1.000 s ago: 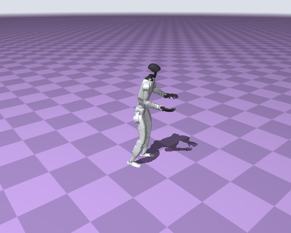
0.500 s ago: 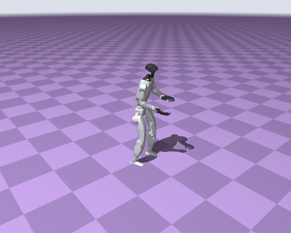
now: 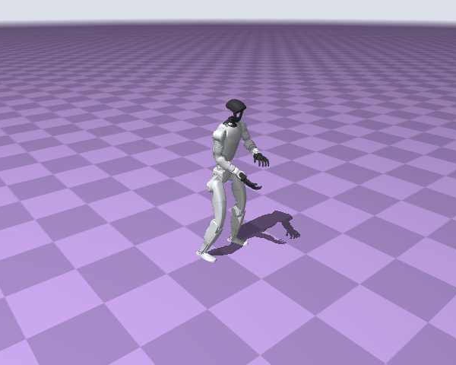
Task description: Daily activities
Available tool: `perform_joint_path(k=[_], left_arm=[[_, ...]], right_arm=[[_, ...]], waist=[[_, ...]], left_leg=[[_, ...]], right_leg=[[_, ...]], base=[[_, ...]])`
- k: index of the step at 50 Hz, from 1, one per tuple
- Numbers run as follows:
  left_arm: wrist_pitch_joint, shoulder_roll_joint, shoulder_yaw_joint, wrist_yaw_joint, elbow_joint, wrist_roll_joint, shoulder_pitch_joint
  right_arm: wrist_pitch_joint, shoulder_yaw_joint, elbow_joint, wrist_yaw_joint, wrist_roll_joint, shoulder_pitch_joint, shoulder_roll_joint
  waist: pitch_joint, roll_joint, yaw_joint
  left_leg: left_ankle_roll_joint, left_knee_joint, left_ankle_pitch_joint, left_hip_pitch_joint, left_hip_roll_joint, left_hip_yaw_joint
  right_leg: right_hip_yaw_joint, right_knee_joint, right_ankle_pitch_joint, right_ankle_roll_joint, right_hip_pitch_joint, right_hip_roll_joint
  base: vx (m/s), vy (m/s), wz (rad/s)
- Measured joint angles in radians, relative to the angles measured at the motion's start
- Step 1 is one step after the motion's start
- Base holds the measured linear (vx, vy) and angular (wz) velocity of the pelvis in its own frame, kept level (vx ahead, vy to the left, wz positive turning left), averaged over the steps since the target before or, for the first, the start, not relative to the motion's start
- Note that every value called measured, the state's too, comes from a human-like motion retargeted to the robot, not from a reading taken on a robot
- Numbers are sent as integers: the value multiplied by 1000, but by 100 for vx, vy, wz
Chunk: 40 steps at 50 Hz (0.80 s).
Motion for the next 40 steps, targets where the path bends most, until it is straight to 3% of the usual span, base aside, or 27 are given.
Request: perform_joint_path(k=[5, 12, 25, 40], left_arm=[[1, -5, -8, -36, -19, -28, -44], [3, 0, -45, -71, -25, -45, -115], [-39, 22, -132, -102, 22, -88, -152], [-67, 3, -167, -210, 97, -168, -106]], right_arm=[[8, 19, 6, 1, -44, -25, 15], [9, 70, -30, 24, -91, -30, 8], [24, 173, -86, 41, -187, 40, -60], [77, 189, 32, 33, -447, 40, -120]], waist=[[-16, -3, -3], [-33, -18, -34], [-84, -70, -65], [-100, -50, -28]], left_leg=[[11, -59, -2, 31, -25, 83], [27, -133, 9, 66, -77, 150], [83, -166, 10, 101, -137, 252], [132, -75, 17, 50, -59, 332]], right_leg=[[-175, 98, -36, -57, -42, -125], [-262, 193, -133, -91, -68, -155], [-253, 221, -200, -88, 42, -98], [-157, -46, -207, -127, 125, 13]], base=[[1, 22, -75], [0, 16, -51], [-4, 9, -56], [-14, -2, -60]])
